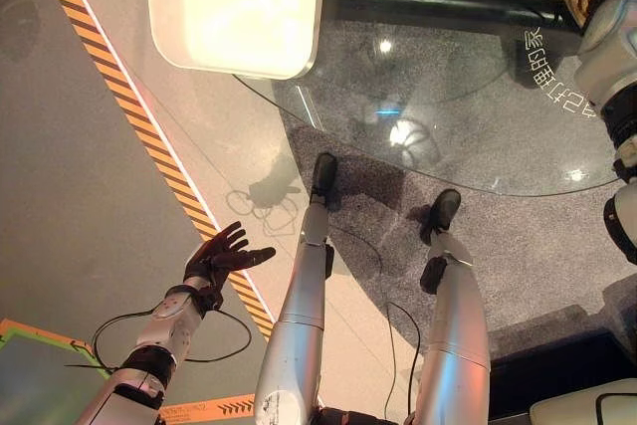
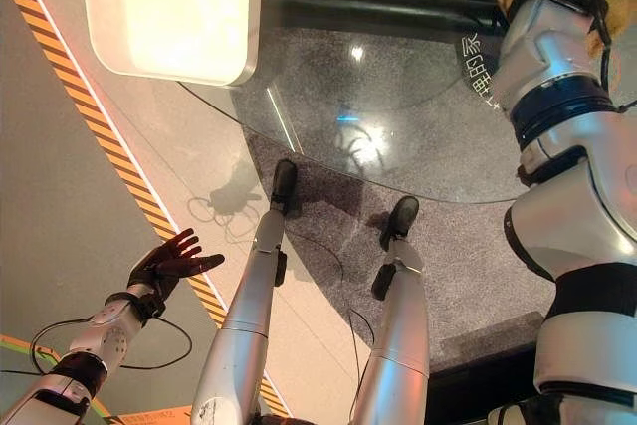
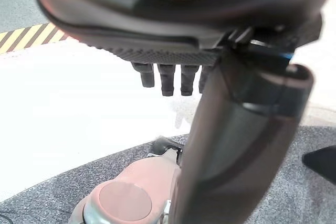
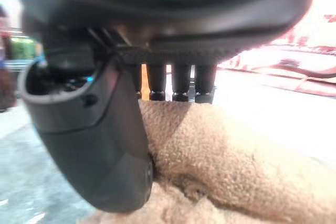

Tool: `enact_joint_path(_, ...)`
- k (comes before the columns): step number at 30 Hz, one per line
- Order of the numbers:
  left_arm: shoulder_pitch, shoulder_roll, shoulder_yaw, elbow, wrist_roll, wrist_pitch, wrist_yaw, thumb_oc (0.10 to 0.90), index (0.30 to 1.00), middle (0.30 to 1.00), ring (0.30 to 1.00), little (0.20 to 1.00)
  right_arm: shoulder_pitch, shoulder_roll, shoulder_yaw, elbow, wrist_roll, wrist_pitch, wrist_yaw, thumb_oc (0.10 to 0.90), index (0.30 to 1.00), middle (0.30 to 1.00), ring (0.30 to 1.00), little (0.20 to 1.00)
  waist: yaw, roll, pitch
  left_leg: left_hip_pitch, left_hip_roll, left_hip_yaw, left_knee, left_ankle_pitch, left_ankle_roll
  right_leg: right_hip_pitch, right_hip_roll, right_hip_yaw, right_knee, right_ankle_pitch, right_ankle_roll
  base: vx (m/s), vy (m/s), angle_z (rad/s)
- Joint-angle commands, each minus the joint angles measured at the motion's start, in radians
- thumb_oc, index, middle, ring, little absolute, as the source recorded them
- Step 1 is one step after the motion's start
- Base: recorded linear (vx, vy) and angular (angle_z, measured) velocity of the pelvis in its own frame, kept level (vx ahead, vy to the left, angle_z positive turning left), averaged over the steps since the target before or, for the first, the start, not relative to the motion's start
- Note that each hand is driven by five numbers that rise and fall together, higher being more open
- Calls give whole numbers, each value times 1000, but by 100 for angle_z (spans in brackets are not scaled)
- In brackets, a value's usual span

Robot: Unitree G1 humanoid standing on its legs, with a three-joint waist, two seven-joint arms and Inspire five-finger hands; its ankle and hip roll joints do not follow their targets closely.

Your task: Wipe the table with a cloth and put it in the basket.

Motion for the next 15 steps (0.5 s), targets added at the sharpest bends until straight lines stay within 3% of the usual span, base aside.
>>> enact_joint_path(1,34,13,-2,60,23,-22,-1,800,900,900,900,900,-111,-15,92,-125,-111,-61,-13,100,300,300,300,200,42,6,-3,21,-109,61,64,-118,108,81,70,-108,-115,-5,-50,0,0,0)
enact_joint_path(15,42,-25,5,56,77,-46,-3,800,900,900,900,900,-57,110,93,-332,-198,-70,96,100,300,300,300,200,62,11,-3,24,-116,59,57,-115,106,86,71,-118,-118,-13,-49,0,0,0)
